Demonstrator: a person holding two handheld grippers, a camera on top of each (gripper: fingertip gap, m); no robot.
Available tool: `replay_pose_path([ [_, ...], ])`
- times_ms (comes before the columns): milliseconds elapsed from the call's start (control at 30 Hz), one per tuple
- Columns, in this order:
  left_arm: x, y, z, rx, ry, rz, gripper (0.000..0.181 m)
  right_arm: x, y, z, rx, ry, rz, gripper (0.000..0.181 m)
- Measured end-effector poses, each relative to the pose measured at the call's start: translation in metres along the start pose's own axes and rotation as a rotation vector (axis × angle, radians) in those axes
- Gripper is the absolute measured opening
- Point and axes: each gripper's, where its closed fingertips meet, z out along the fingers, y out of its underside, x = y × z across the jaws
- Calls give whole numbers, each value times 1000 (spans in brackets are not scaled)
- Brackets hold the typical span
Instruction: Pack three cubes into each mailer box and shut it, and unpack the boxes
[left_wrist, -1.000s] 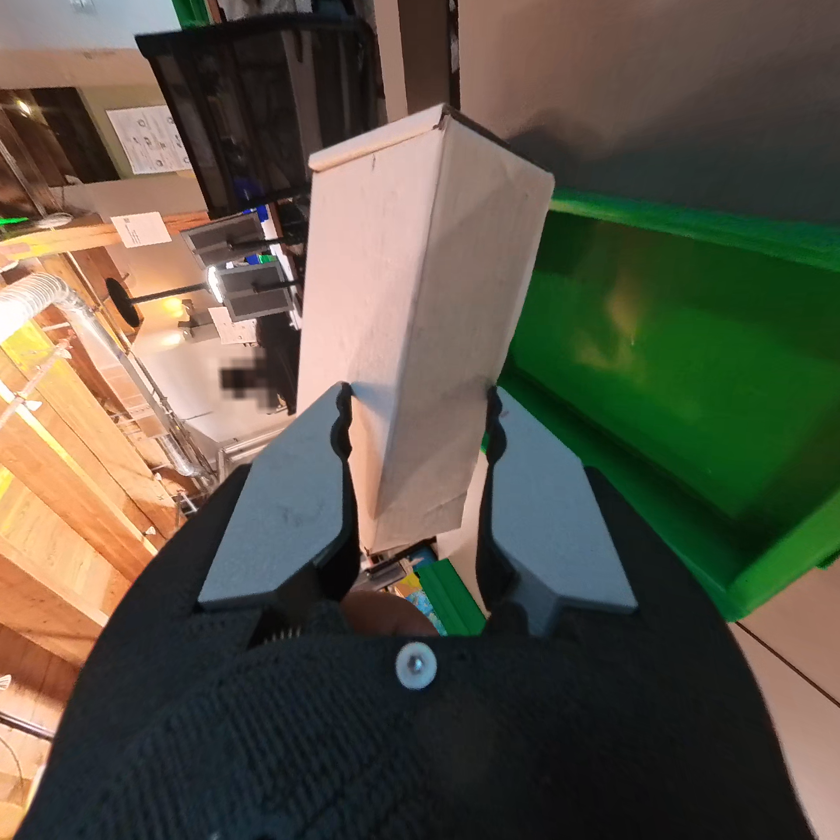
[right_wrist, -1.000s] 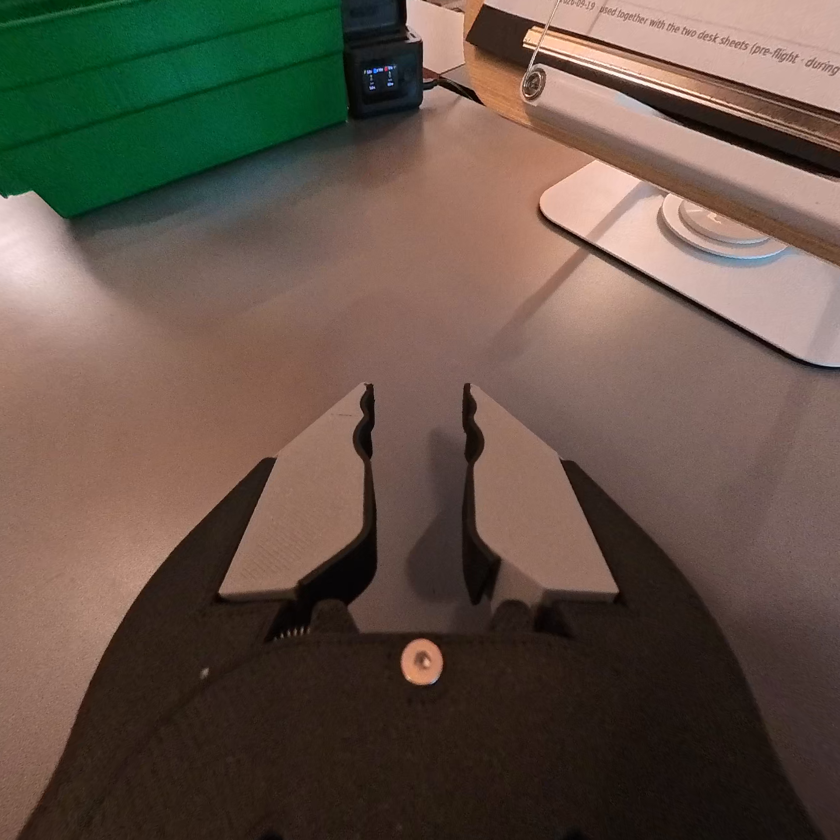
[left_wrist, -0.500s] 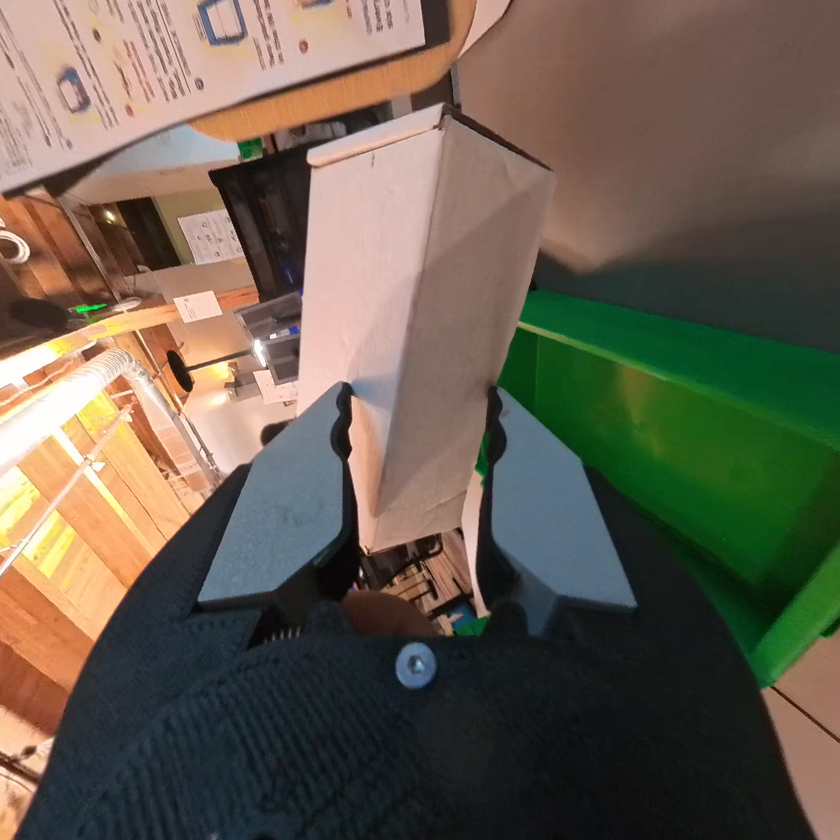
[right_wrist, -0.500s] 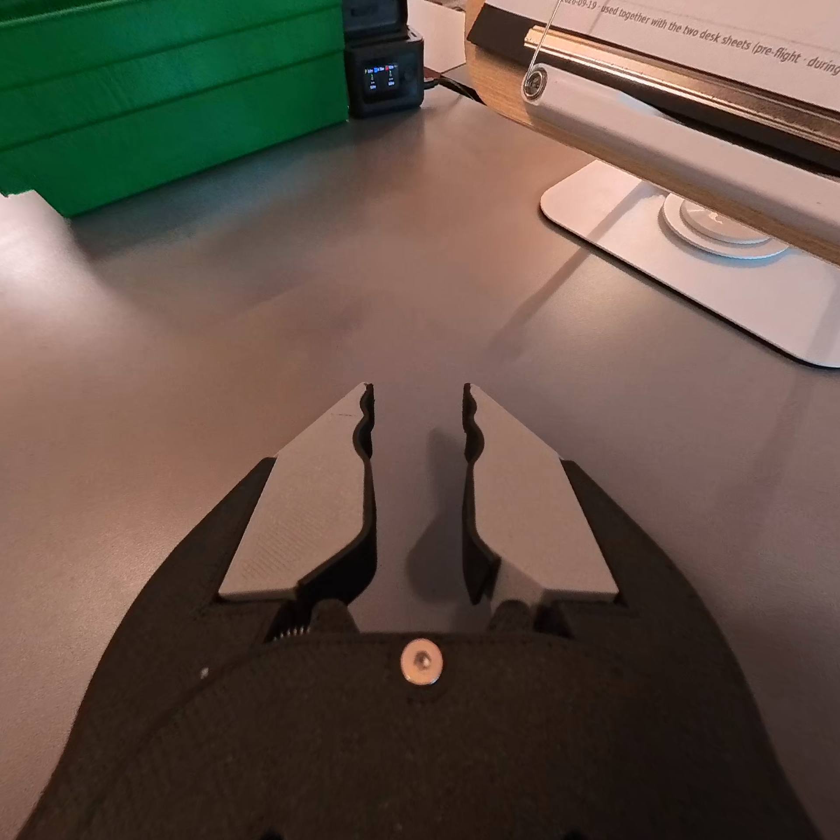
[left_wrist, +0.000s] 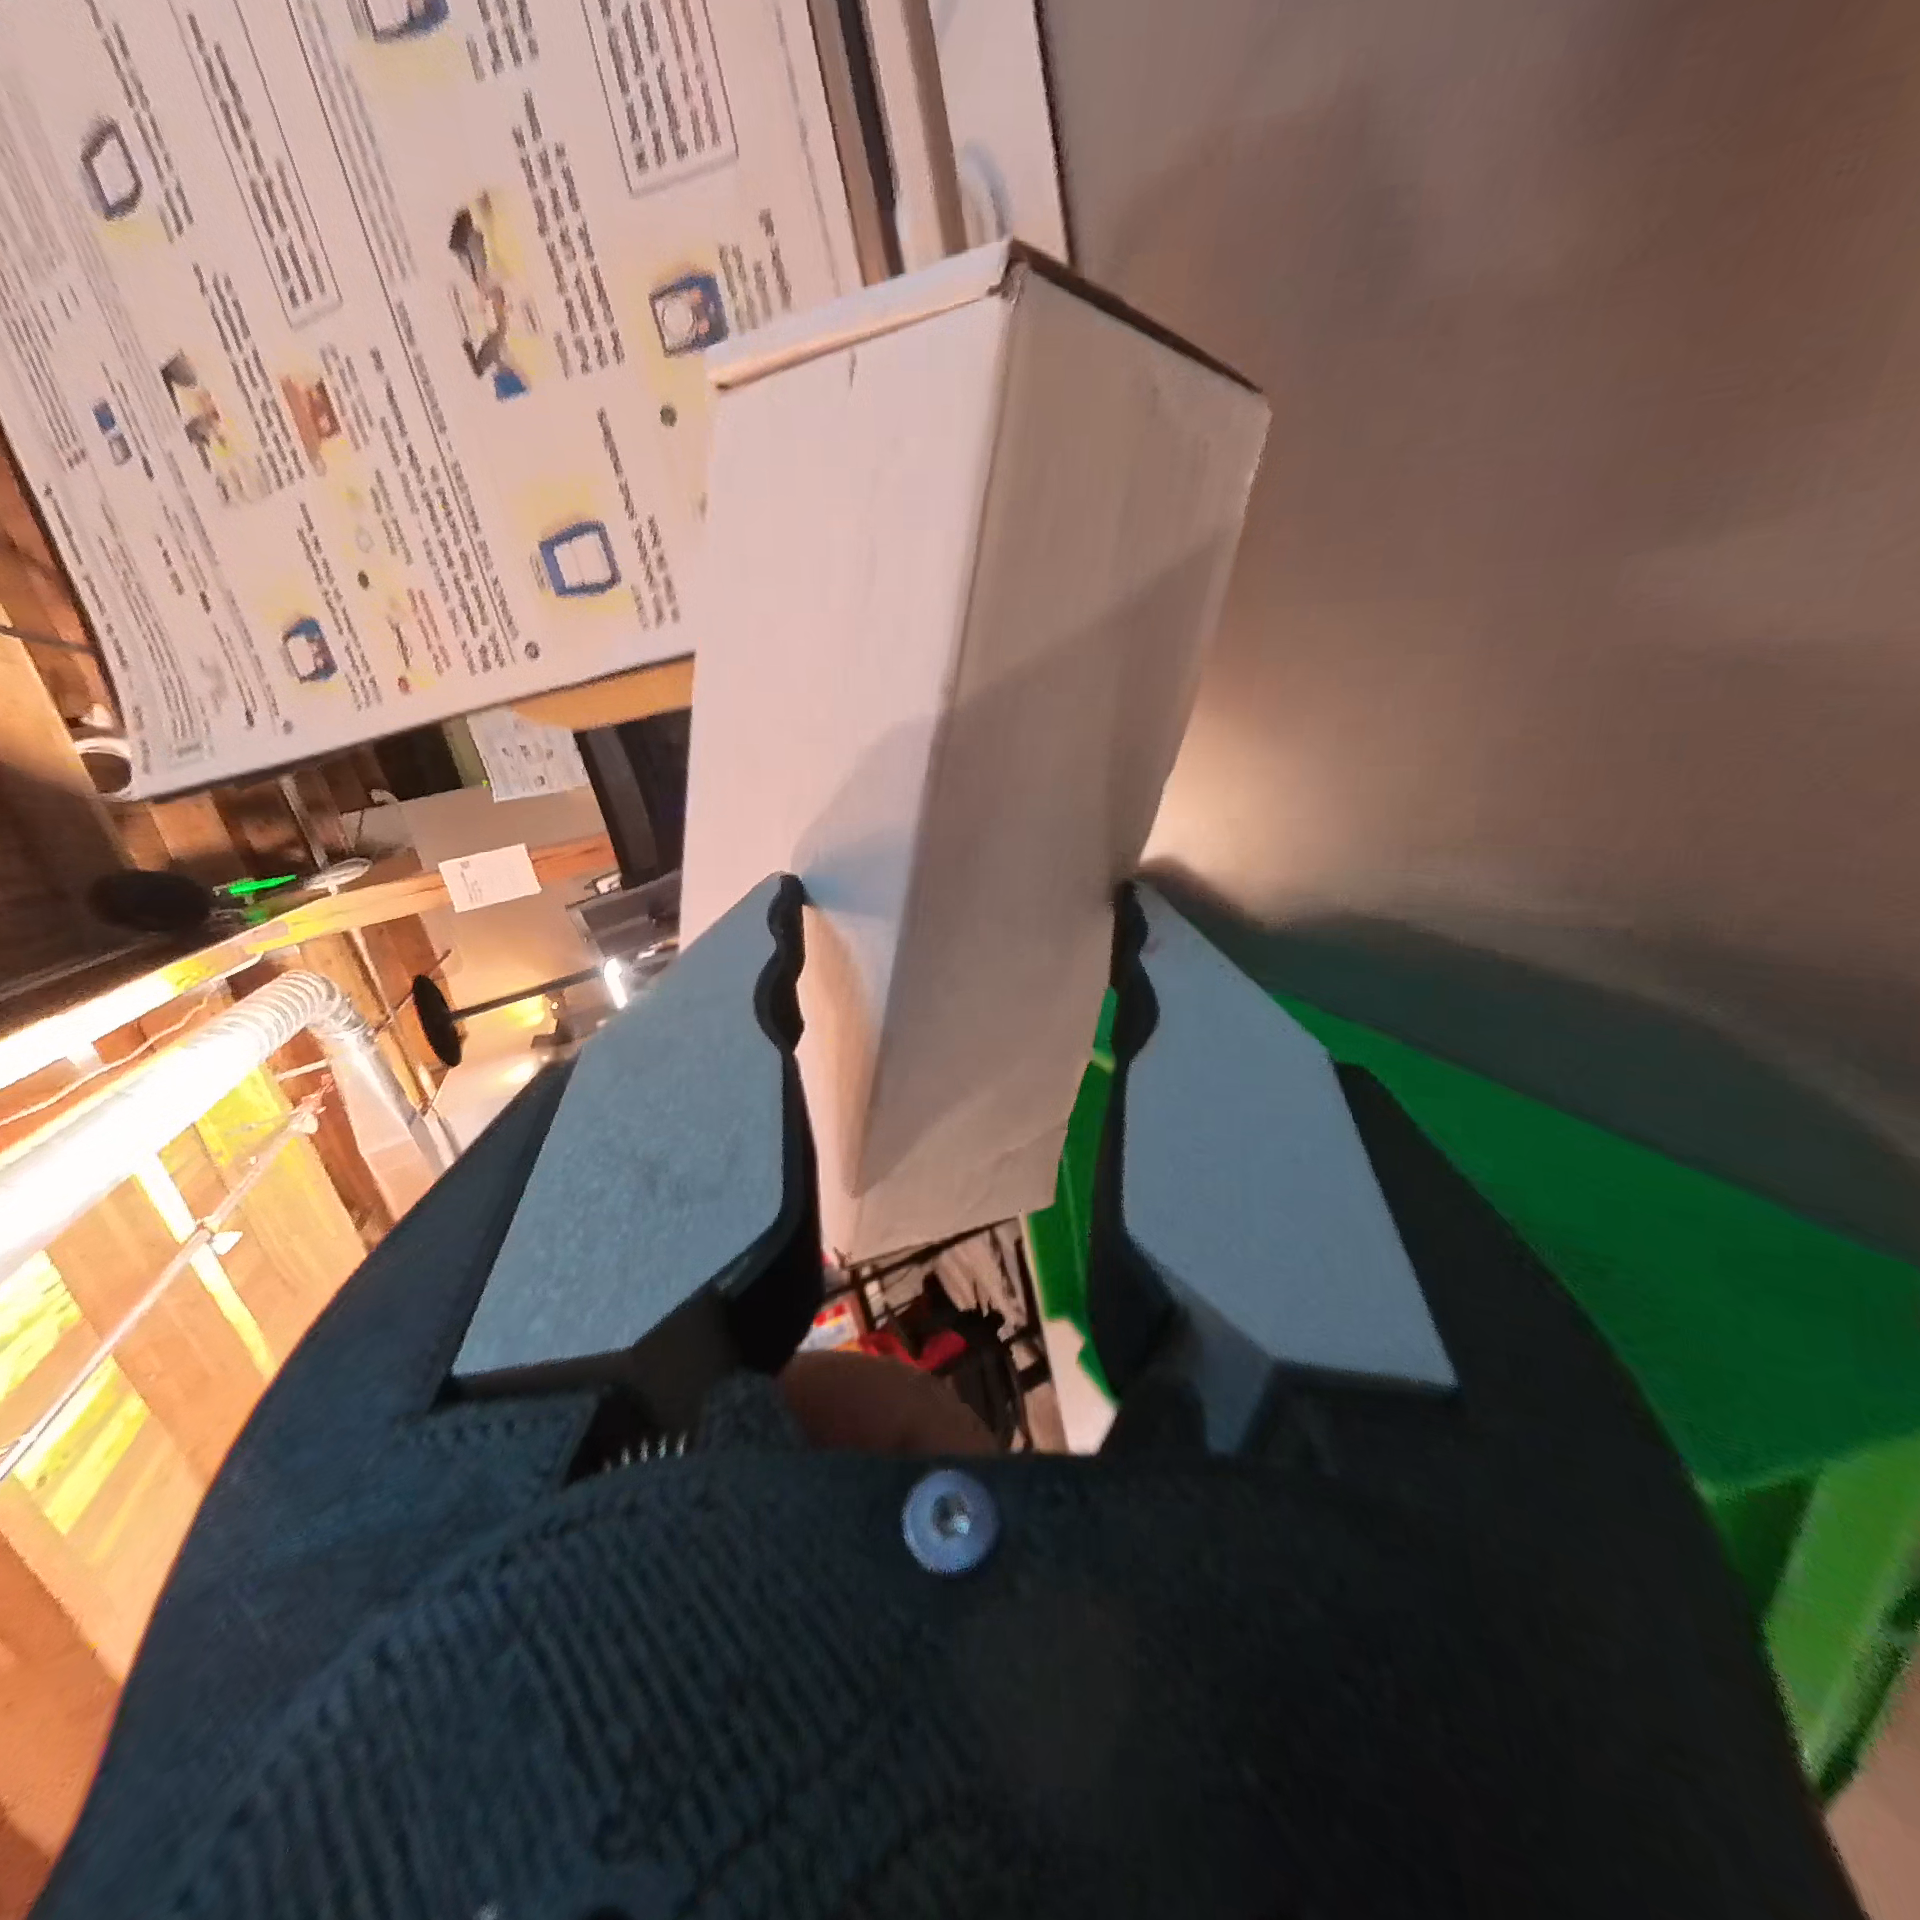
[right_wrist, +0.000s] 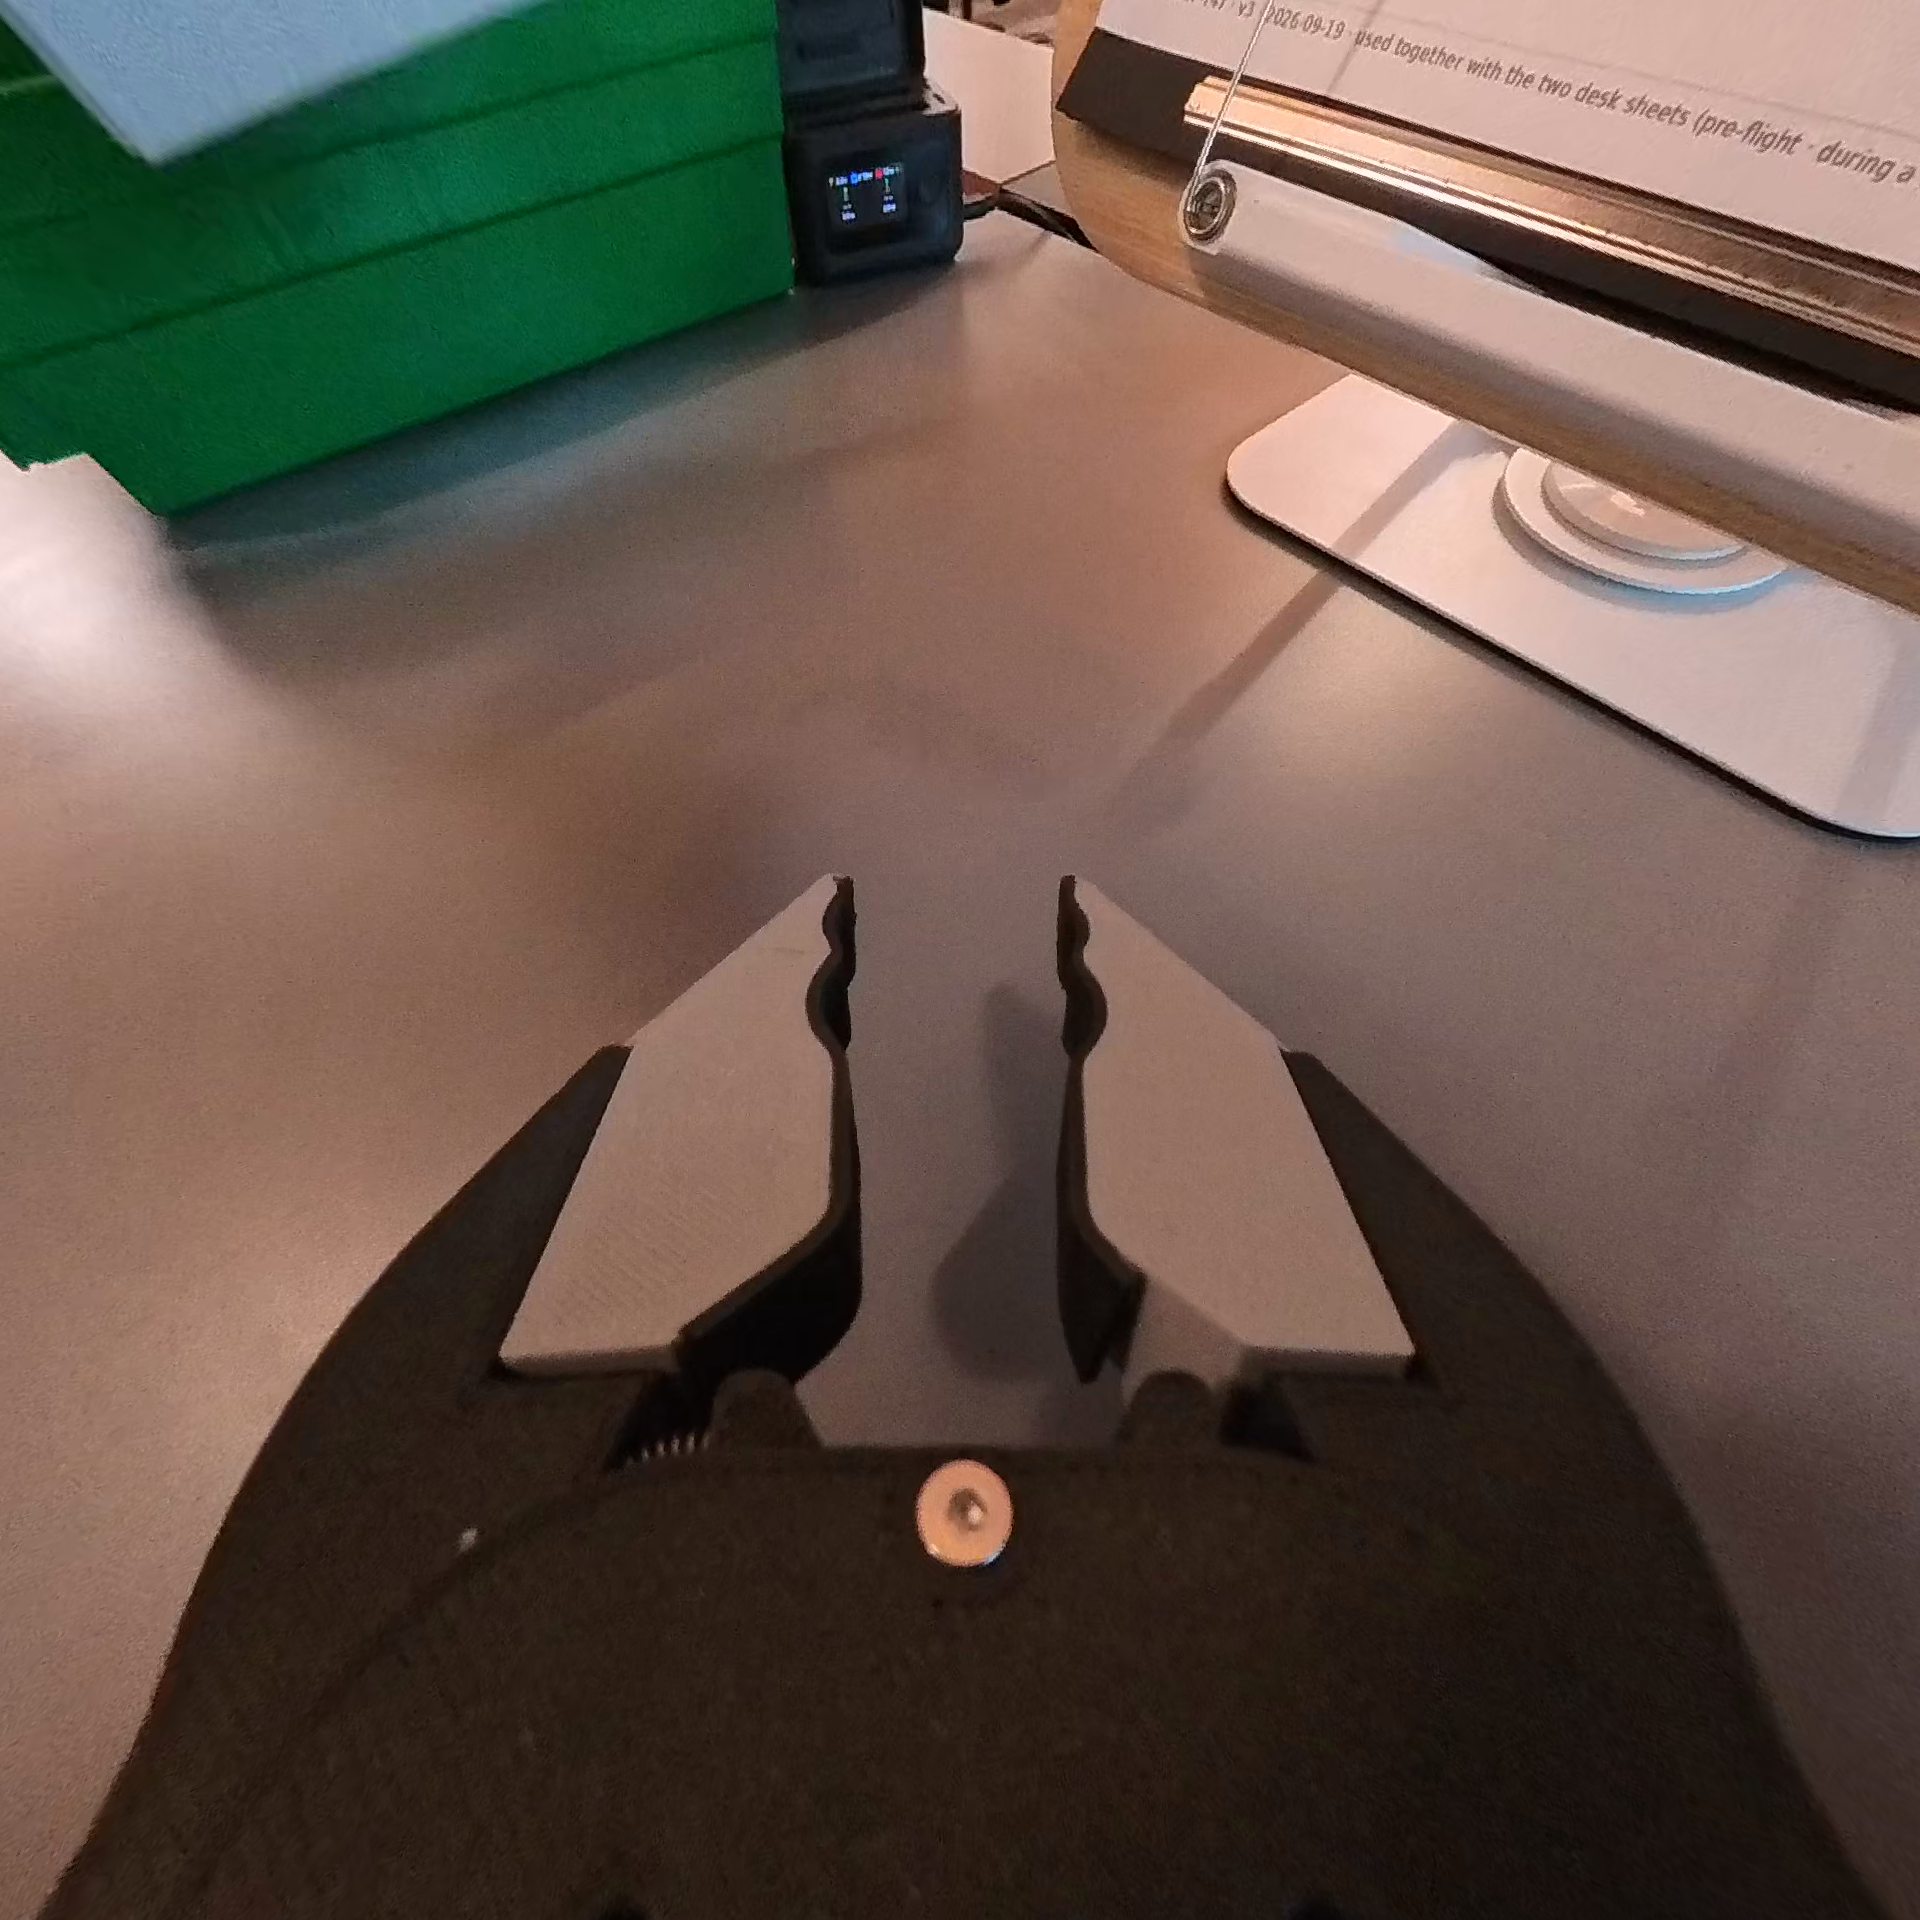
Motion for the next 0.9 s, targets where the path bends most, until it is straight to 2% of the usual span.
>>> replay_pose_path([
  [200,36,-43,21,71,63,-78,59,7,-5,-5,22,18,11,37],
  [333,76,-79,32,112,129,-137,59,16,-9,-11,44,37,24,36],
  [467,117,-119,44,162,190,-272,57,29,-12,-18,52,82,21,36],
  [533,126,-136,49,183,190,-369,41,34,-14,-22,61,96,21,36],
  [600,123,-147,51,182,171,-441,42,38,-16,-25,67,106,22,37],
  [667,117,-160,43,215,160,-503,52,41,-16,-27,68,119,18,37],
  [767,104,-156,25,221,166,-629,54,43,-18,-33,69,128,-5,38],
  [900,96,-100,4,138,168,-924,58,39,-15,-37,18,89,-43,39],
])
